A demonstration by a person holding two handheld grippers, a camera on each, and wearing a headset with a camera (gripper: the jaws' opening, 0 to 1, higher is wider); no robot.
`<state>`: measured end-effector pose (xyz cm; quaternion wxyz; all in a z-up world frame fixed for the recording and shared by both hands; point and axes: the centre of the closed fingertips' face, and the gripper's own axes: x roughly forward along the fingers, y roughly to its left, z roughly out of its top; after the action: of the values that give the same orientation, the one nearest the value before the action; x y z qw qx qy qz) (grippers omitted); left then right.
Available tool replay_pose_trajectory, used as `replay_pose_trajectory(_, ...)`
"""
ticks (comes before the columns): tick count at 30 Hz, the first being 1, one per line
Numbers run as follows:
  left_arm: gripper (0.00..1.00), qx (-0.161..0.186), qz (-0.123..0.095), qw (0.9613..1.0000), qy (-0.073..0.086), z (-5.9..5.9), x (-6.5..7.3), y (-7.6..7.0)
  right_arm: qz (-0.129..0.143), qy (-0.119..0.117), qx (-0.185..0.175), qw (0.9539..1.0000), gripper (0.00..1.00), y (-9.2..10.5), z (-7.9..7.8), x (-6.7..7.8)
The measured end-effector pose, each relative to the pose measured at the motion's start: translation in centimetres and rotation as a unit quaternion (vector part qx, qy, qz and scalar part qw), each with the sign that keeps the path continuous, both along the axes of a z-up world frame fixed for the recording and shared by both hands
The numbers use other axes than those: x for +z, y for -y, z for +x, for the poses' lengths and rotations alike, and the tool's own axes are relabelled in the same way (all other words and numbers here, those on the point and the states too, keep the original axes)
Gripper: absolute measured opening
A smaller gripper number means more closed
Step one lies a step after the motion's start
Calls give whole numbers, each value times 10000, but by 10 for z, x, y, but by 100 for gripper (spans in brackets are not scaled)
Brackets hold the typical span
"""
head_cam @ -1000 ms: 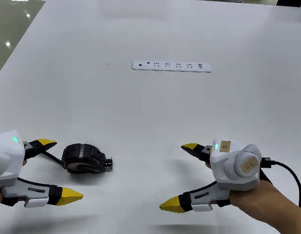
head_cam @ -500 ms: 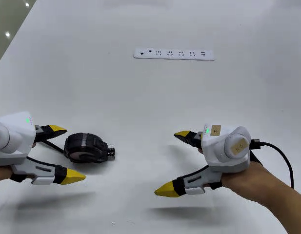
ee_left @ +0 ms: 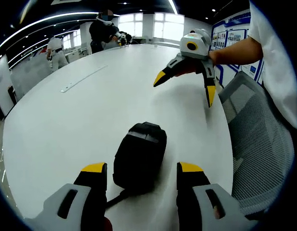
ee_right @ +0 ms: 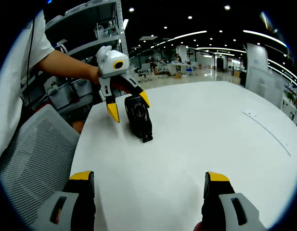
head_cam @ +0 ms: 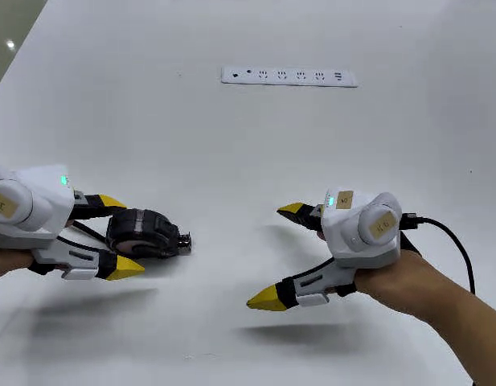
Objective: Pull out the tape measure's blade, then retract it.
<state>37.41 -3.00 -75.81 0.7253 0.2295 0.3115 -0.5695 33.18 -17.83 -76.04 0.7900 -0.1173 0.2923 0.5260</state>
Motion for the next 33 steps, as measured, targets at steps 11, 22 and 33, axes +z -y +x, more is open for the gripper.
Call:
replay_pose_trajectory(11, 41, -227, 110, 9997, 55, 1, -3, -1, 27, -5, 77, 10000, 92, -7, 4, -1)
replay_pose_trajectory(22, 29, -449, 276, 9985, 115, 7, -7, -6, -9, 7, 176, 9998, 90, -13, 6, -5)
replay_pose_trajectory(33, 27, -625, 380, 9973, 107, 6, -7, -7, 73, 41, 265, 9996, 85, -26, 12, -6)
